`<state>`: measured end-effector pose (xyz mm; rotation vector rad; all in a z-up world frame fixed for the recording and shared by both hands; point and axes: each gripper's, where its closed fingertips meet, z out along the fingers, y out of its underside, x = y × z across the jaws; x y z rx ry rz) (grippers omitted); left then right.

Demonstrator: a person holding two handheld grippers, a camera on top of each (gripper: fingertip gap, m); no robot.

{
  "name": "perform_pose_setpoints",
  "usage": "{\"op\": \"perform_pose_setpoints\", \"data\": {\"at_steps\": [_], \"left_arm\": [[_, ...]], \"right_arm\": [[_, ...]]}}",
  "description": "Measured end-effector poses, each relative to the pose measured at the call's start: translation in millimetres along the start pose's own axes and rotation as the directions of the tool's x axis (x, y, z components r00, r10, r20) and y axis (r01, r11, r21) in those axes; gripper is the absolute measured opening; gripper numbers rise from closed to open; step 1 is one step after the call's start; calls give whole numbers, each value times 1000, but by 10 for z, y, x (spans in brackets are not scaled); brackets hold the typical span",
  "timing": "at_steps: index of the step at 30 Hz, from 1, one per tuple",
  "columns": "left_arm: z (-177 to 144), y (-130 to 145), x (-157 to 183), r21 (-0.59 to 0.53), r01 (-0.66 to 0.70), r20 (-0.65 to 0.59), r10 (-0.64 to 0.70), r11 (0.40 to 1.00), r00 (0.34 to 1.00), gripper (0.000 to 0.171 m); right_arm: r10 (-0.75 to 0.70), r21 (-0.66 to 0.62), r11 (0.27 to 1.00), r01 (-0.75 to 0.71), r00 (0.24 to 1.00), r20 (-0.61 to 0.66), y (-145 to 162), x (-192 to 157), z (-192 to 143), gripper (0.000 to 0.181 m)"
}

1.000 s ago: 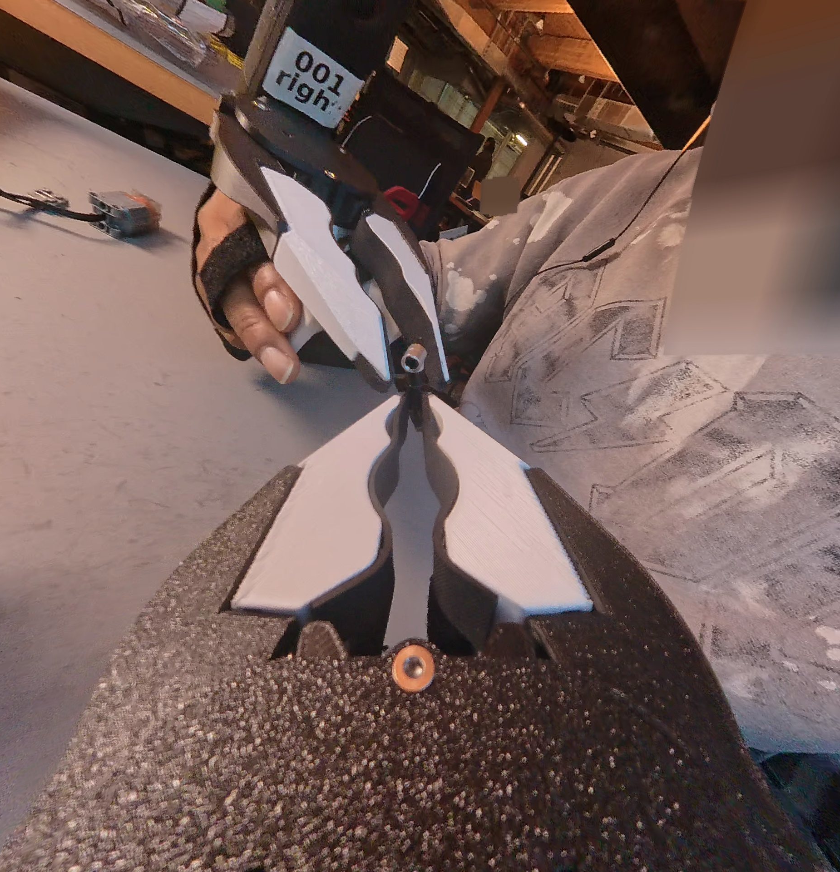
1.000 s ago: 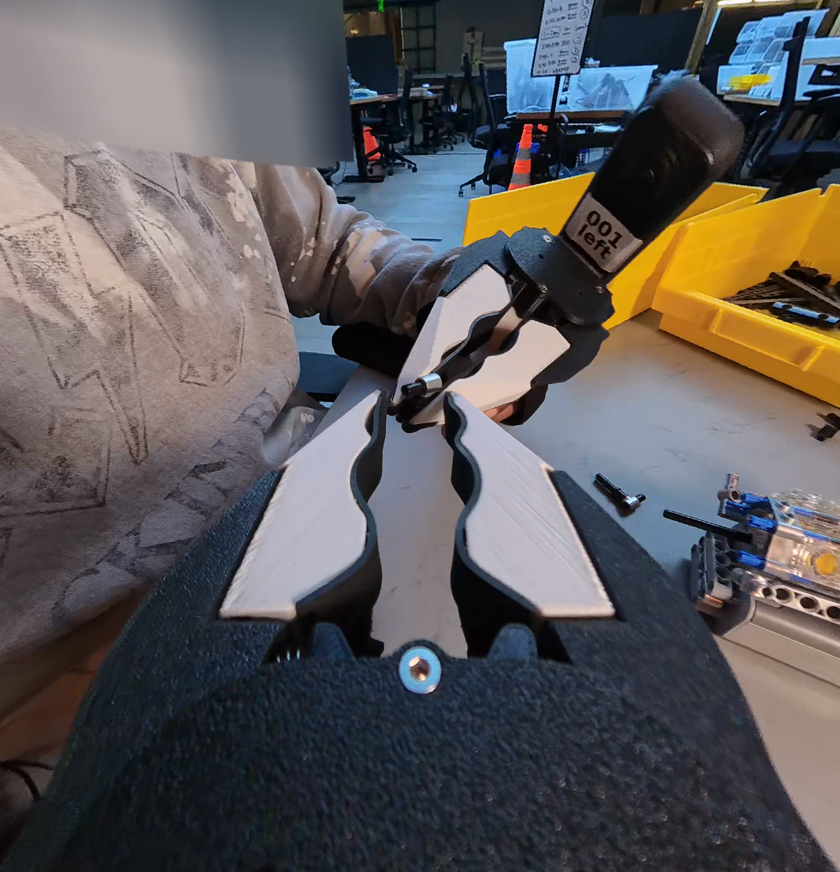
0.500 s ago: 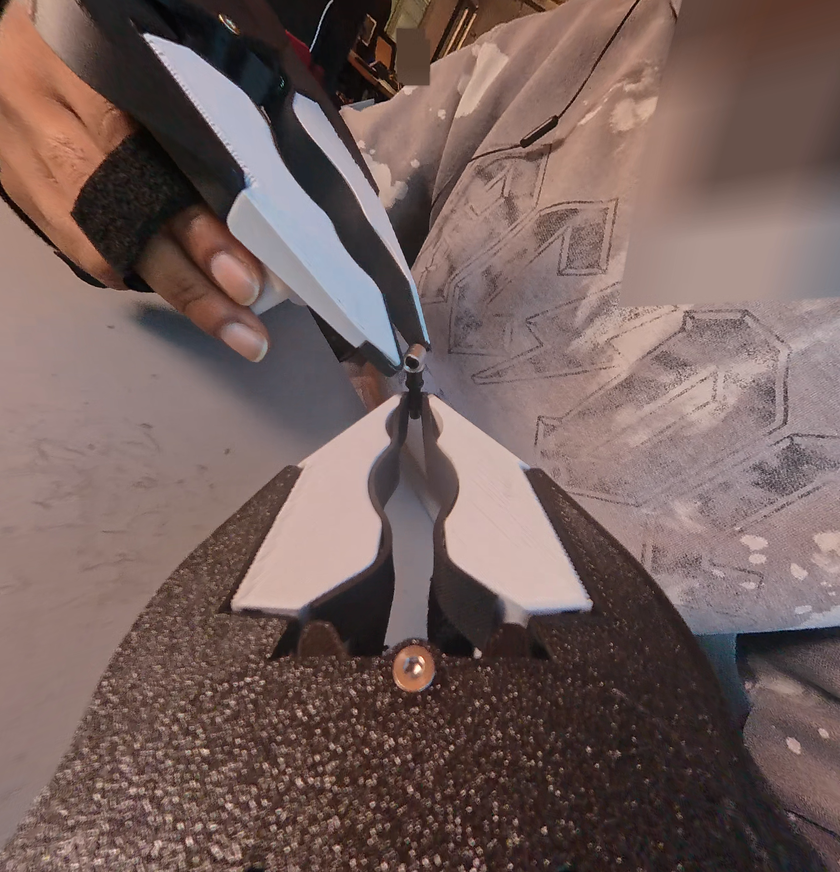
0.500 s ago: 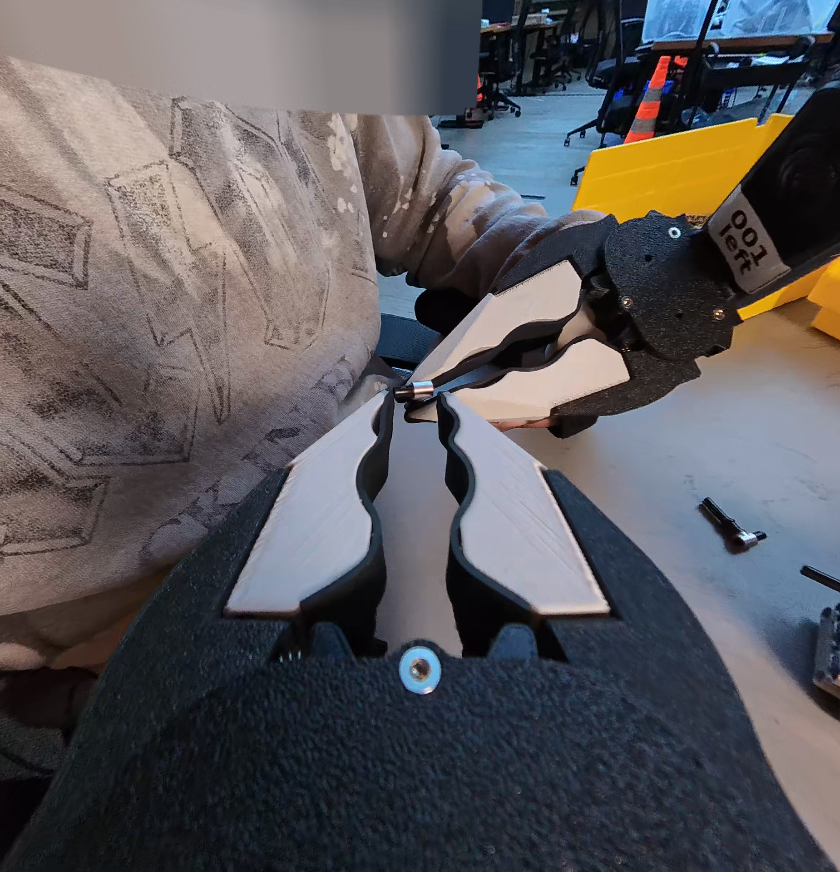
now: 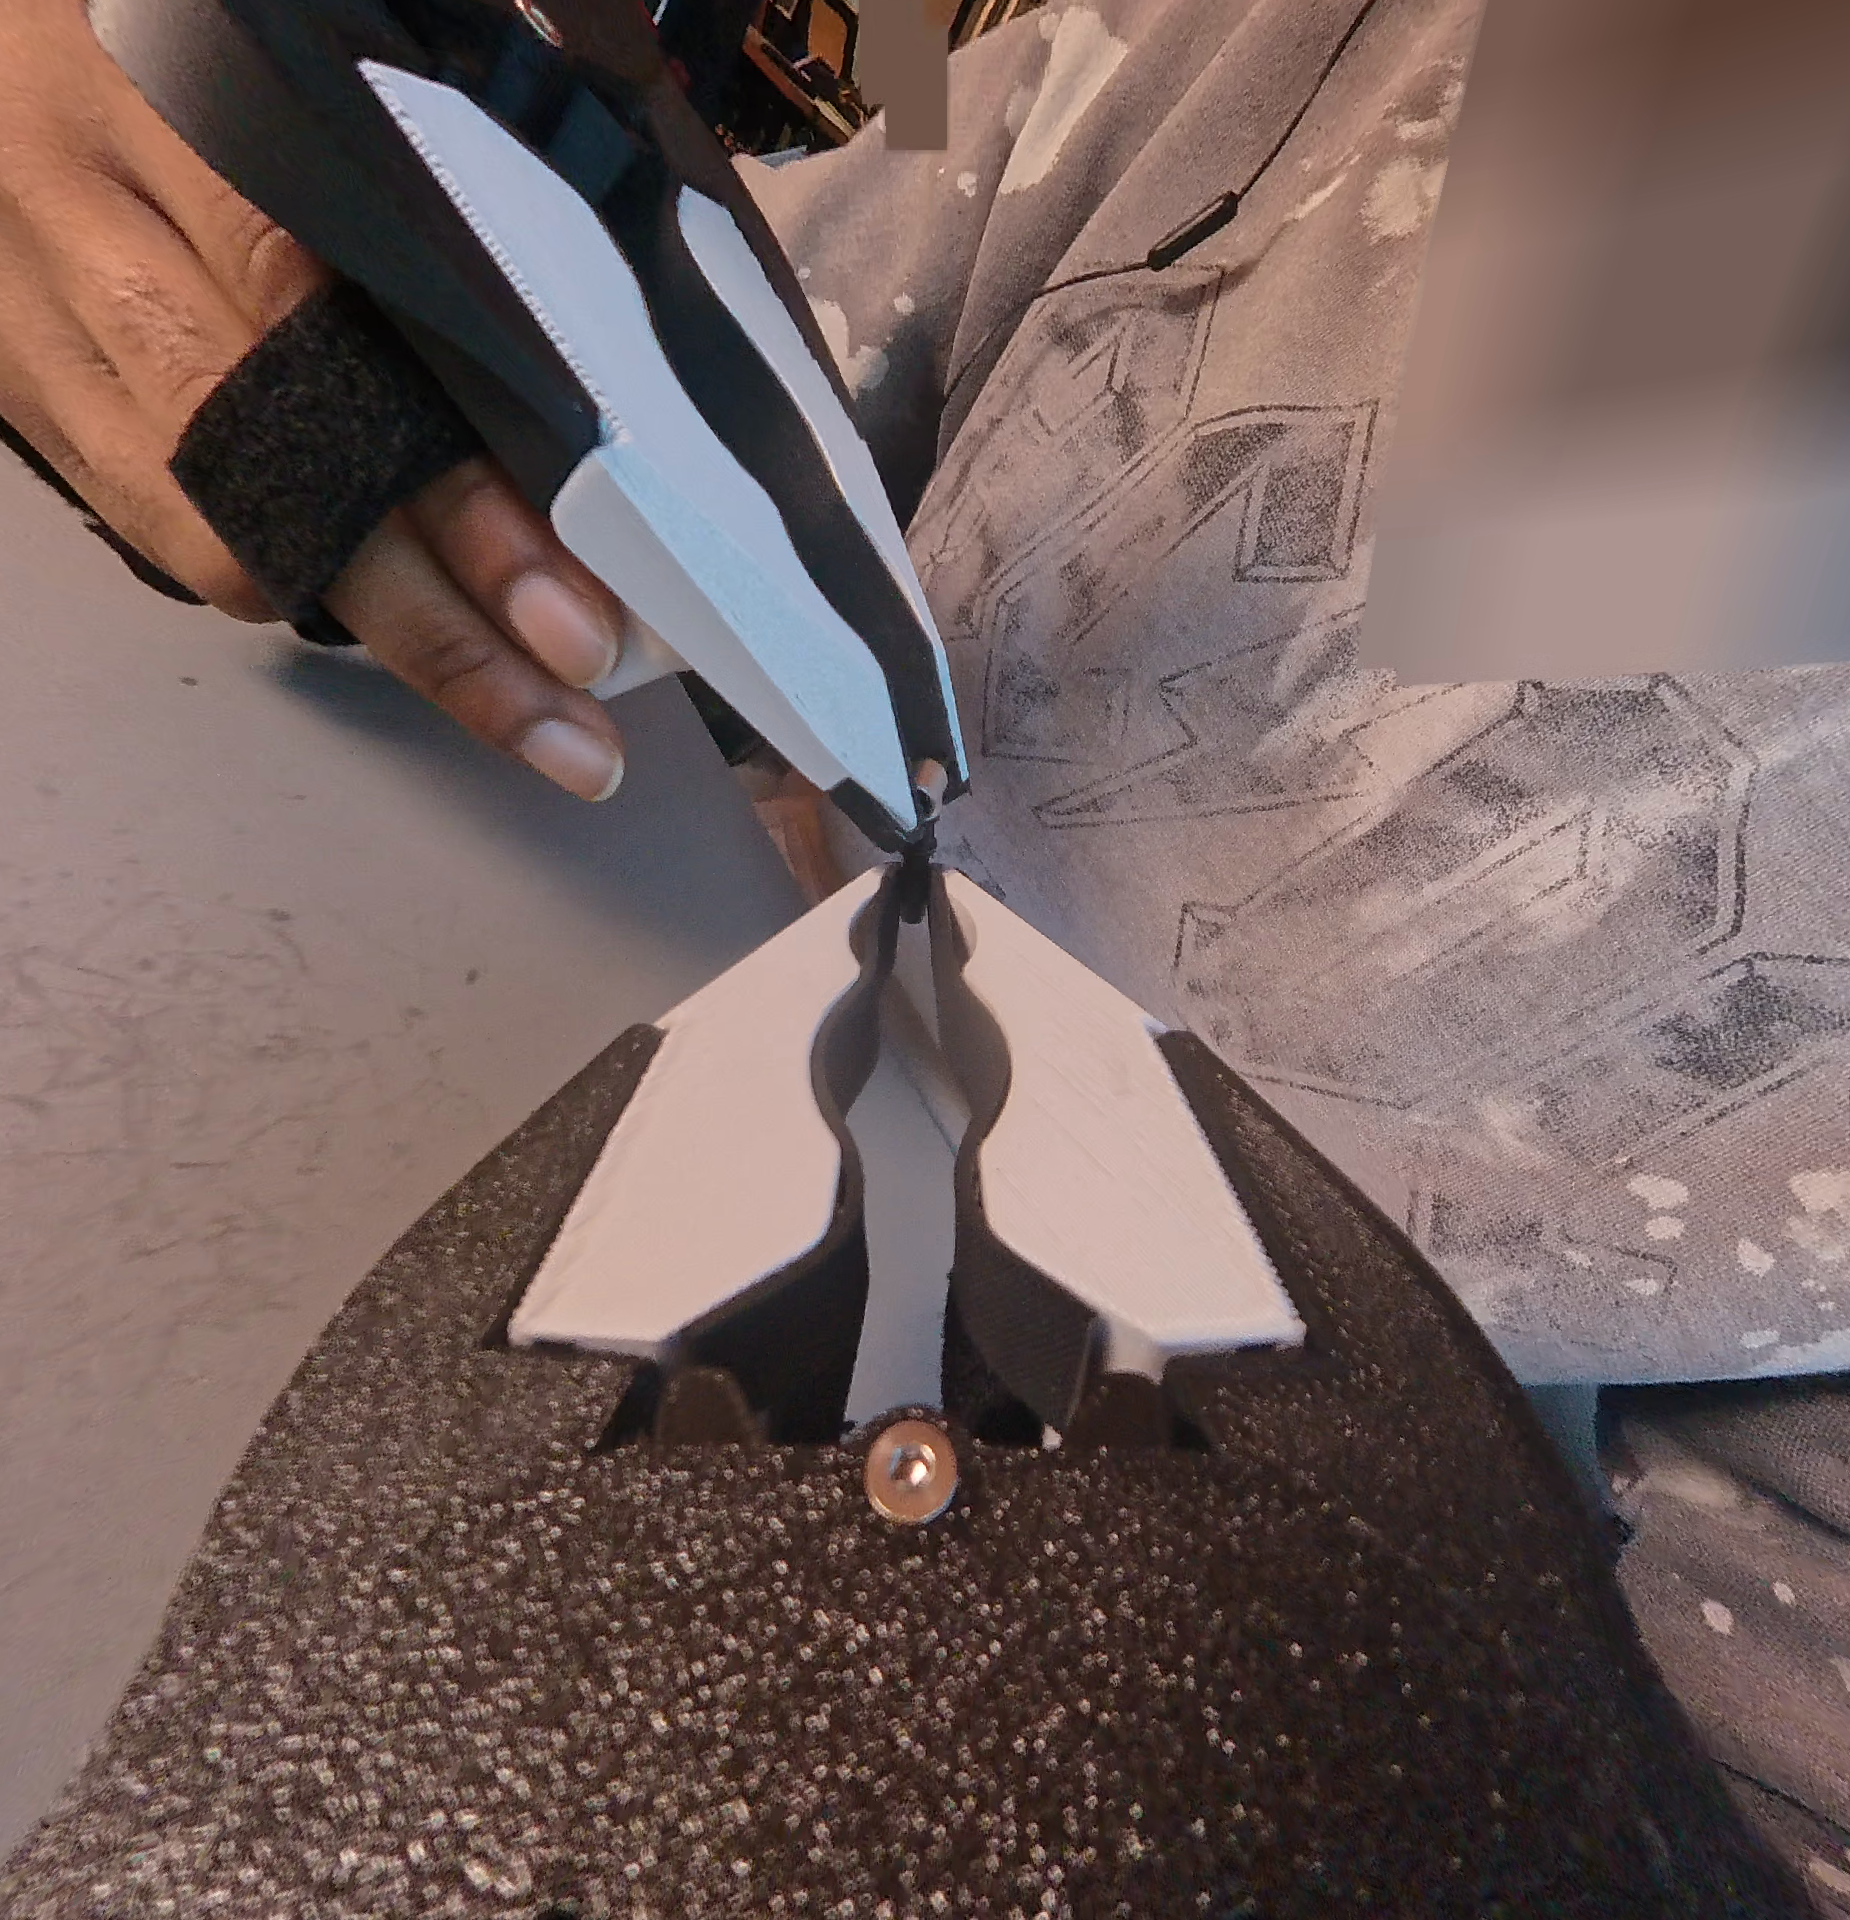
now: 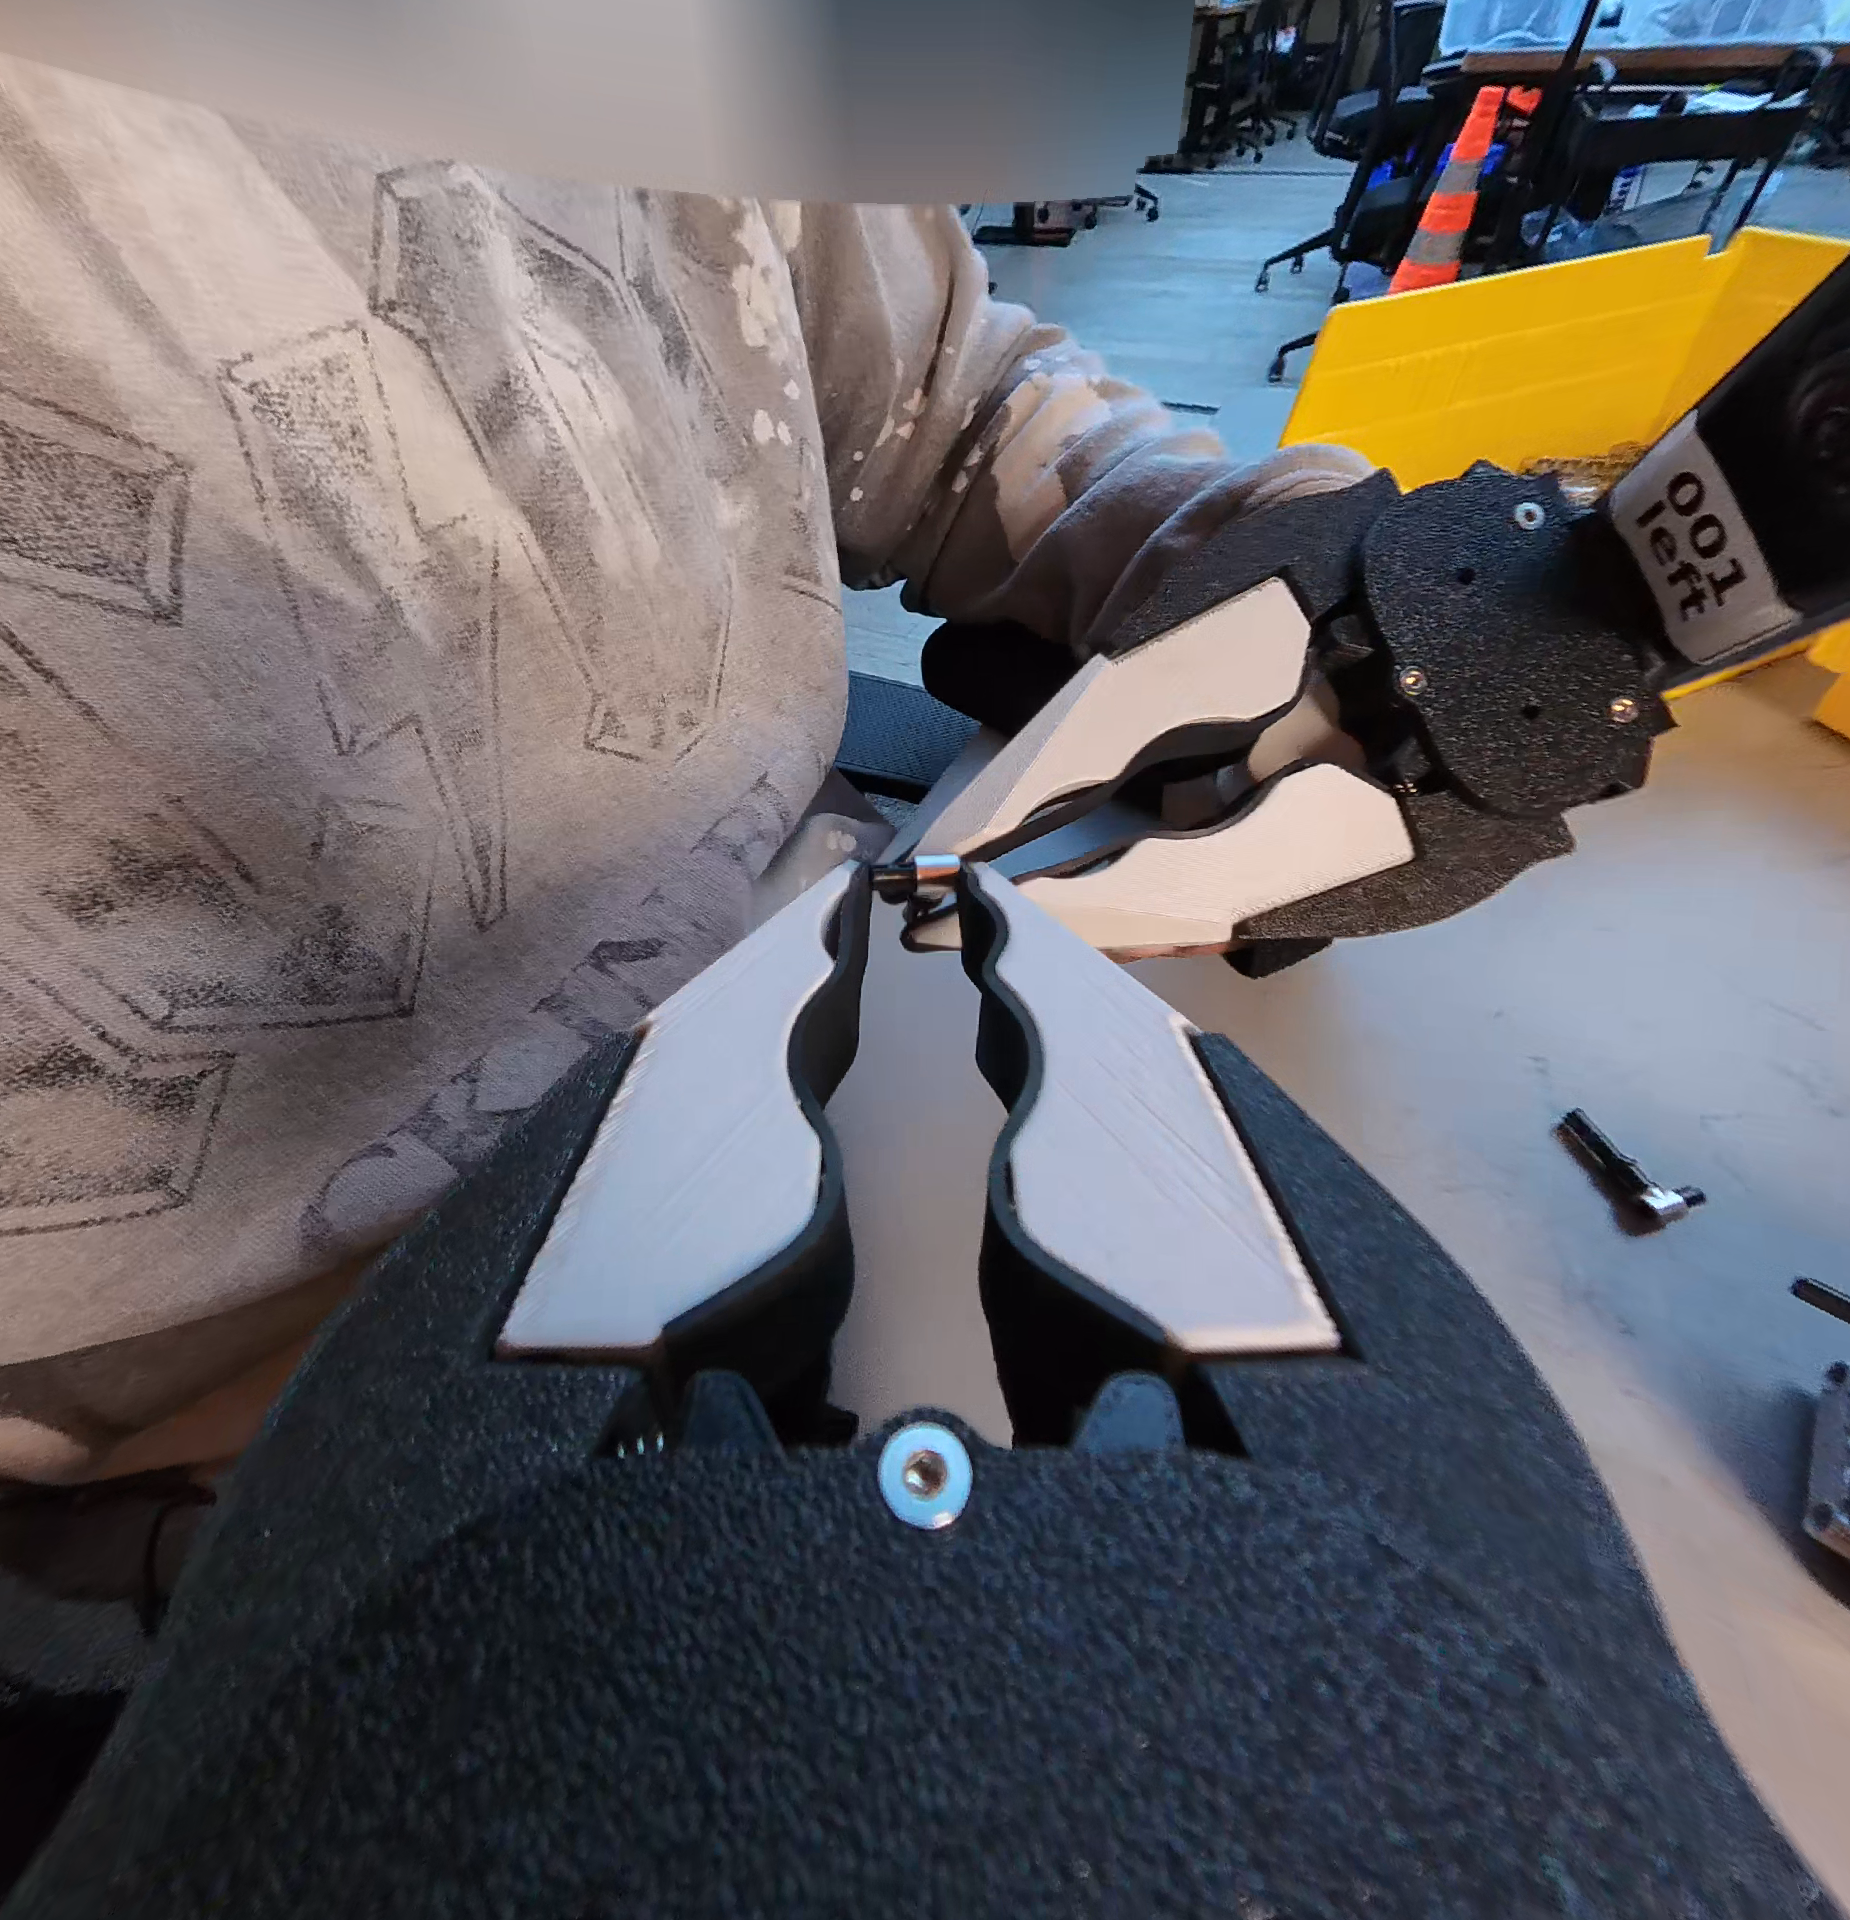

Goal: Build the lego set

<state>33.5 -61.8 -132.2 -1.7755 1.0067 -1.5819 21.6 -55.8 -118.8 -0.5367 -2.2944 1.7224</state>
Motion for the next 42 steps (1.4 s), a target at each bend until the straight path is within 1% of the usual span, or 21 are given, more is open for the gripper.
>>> {"op": "perform_pose_setpoints", "data": {"at_steps": [2, 3, 4, 5, 6, 8, 10, 11, 12, 14, 15, 16, 18, 20, 25, 30, 33, 37, 42], "left_arm": [[-79, -77, -71, 53, -20, 60, 17, 998, 998, 3], [-154, -129, -117, 82, -43, 111, 34, 996, 993, 3], [-253, -186, -166, 106, -72, 174, 53, 992, 983, 5], [-376, -246, -222, 124, -107, 249, 73, 986, 966, 12], [-523, -309, -300, 141, -148, 344, 92, 979, 935, 17], [-889, -430, -518, 178, -211, 556, 79, 961, 827, 17], [-1283, -446, -780, 200, -217, 729, 3, 955, 684, 17], [-1463, -403, -915, 192, -209, 797, -29, 959, 603, 16], [-1607, -331, -1037, 161, -192, 849, -36, 968, 527, 17], [-1789, -174, -1231, 42, -152, 916, 23, 988, 401, 18], [-1830, -128, -1299, -22, -140, 932, 71, 990, 356, 20], [-1824, -104, -1346, -77, -132, 934, 117, 988, 336, 20], [-1764, -121, -1406, -151, -133, 930, 187, 979, 317, 21], [-1713, -164, -1439, -202, -143, 924, 237, 969, 299, 21], [-1675, -180, -1478, -265, -146, 914, 296, 953, 278, 18], [-1700, -231, -1459, -264, -161, 916, 300, 951, 266, 6], [-1706, -245, -1455, -256, -168, 917, 295, 952, 270, 5], [-1694, -253, -1444, -251, -175, 916, 292, 952, 274, 0], [-1690, -253, -1441, -255, -180, 917, 297, 950, 268, 0]], "right_arm": [[6, 14, 1000, -5, 998, -64, -26, 118, -76, 15], [10, 12, 1000, -9, 995, -103, -28, 189, -127, 15], [14, 16, 1000, -12, 987, -162, -34, 286, -189, 16], [21, 19, 1000, -17, 972, -233, -38, 405, -262, 16], [29, 10, 1000, -28, 950, -312, -18, 542, -344, 16], [16, -42, 998, -43, 865, -501, 87, 871, -543, 16], [-19, -114, 991, -69, 773, -635, 226, 1124, -714, 15], [-28, -137, 987, -87, 737, -676, 282, 1213, -771, 15], [-24, -146, 983, -109, 713, -700, 323, 1279, -801, 16], [-14, -152, 979, -139, 693, -721, 370, 1370, -810, 15], [-17, -161, 976, -148, 682, -731, 389, 1415, -816, 15], [-27, -176, 973, -152, 678, -735, 406, 1449, -814, 15], [-54, -207, 967, -150, 672, -738, 424, 1505, -806, 15], [-84, -243, 959, -147, 670, -738, 444, 1547, -793, 15], [-184, -351, 928, -130, 659, -729, 542, 1628, -745, 15], [-239, -410, 904, -121, 652, -720, 596, 1709, -727, 15], [-270, -450, 885, -122, 653, -708, 624, 1730, -720, 16], [-331, -515, 848, -127, 631, -701, 636, 1759, -736, 15], [-387, -563, 817, -122, 608, -693, 633, 1762, -752, 15]]}}
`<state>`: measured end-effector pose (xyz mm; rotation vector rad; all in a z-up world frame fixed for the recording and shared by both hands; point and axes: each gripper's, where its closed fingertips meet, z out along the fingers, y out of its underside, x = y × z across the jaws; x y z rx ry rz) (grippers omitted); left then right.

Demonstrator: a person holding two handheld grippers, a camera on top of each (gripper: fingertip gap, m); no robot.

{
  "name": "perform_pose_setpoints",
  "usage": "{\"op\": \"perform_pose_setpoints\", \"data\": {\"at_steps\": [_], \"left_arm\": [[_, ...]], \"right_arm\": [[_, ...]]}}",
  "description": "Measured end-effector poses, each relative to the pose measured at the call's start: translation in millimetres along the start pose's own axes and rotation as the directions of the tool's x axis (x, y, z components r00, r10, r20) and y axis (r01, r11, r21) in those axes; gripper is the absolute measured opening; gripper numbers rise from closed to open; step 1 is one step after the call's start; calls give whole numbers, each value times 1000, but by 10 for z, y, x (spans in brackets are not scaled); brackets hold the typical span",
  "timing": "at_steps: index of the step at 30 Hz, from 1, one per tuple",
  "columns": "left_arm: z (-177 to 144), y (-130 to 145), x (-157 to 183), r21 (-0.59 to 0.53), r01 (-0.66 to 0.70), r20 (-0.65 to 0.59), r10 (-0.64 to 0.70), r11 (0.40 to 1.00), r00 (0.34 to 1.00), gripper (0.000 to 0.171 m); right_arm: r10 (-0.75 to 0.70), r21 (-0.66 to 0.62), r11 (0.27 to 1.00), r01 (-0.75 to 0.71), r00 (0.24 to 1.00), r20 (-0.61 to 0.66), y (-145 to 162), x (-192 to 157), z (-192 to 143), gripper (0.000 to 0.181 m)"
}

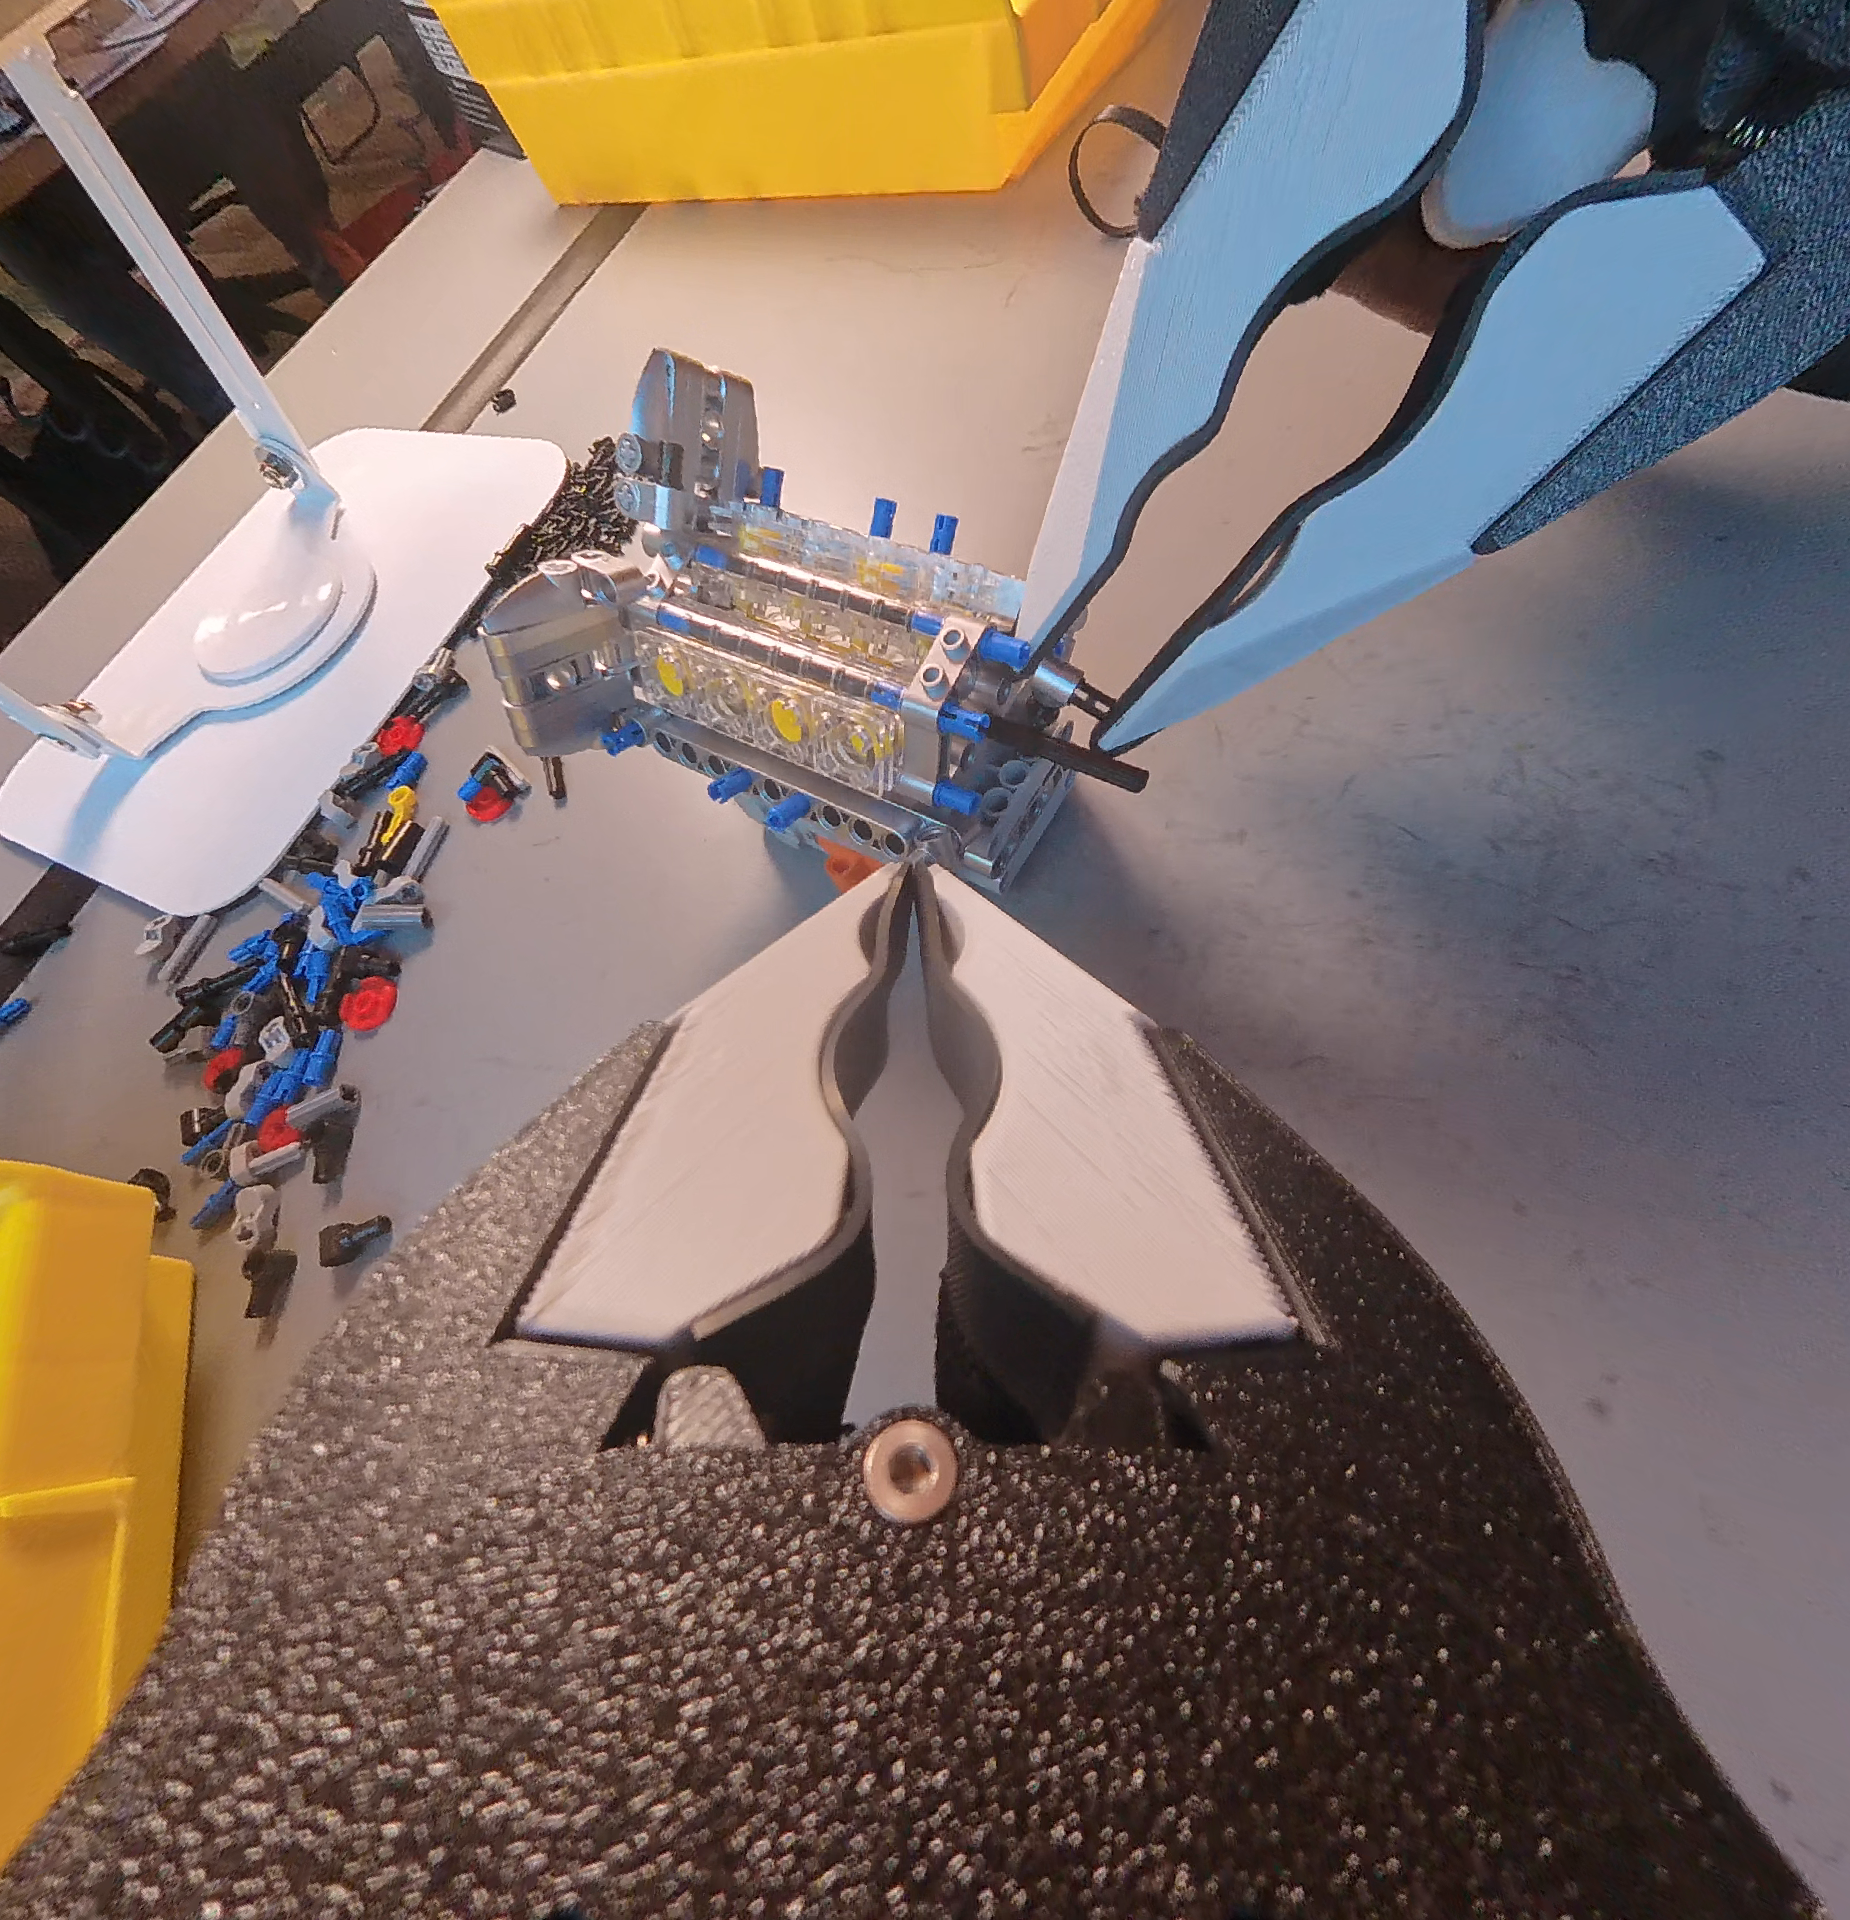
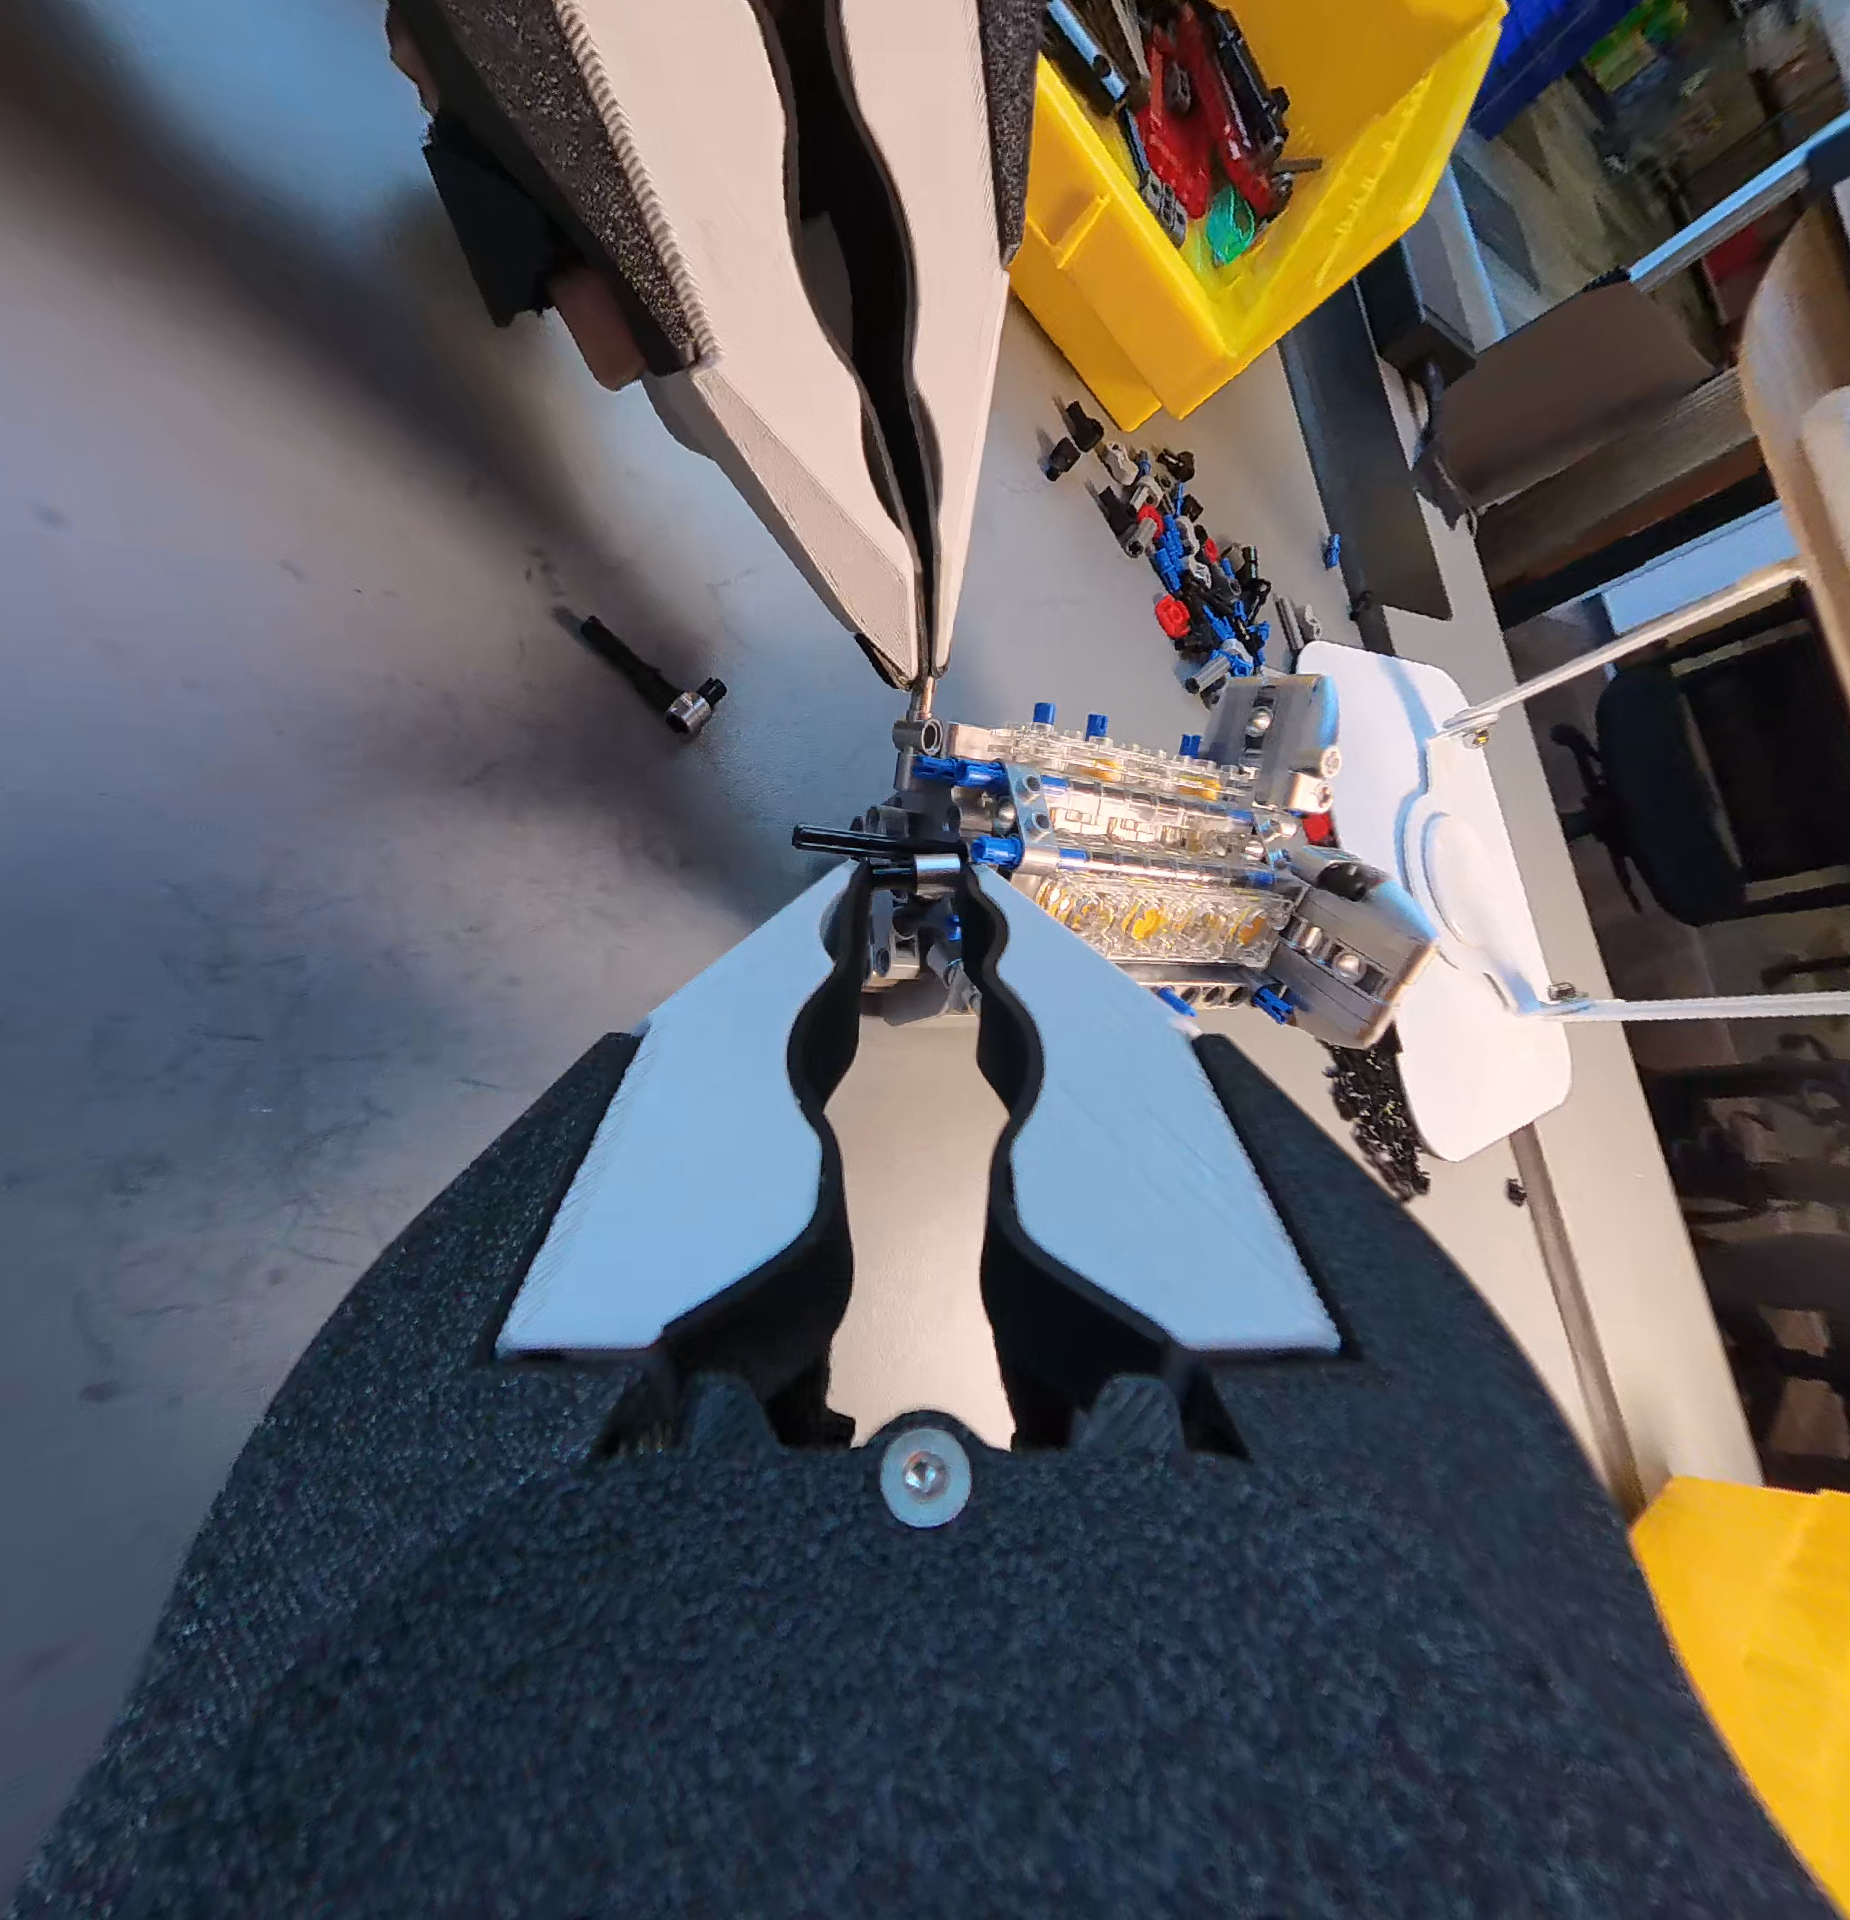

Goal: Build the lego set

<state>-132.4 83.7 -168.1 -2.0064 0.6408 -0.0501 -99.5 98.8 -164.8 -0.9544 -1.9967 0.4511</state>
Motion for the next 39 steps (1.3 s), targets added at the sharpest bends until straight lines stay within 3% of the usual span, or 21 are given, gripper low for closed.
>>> {"op": "perform_pose_setpoints", "data": {"at_steps": [5, 15, 26, 39], "left_arm": [[1, -4, 6, 2, 2, -2, -2, 1000, 1000, 0], [5, -13, 11, 8, 6, 1, -6, 1000, 1000, 0], [1, -6, 2, 21, 9, 15, -10, 1000, 1000, 0], [-12, 27, 7, 26, 8, 25, -9, 1000, 1000, 0]], "right_arm": [[-29, -33, 999, 29, 999, -17, 31, -16, 12, 15], [104, -83, 992, -98, 992, 73, 53, -35, 12, 15], [159, -141, 980, -141, 980, 120, 46, -51, 32, 15], [130, -160, 980, -114, 987, 93, 42, -42, 43, 15]]}}
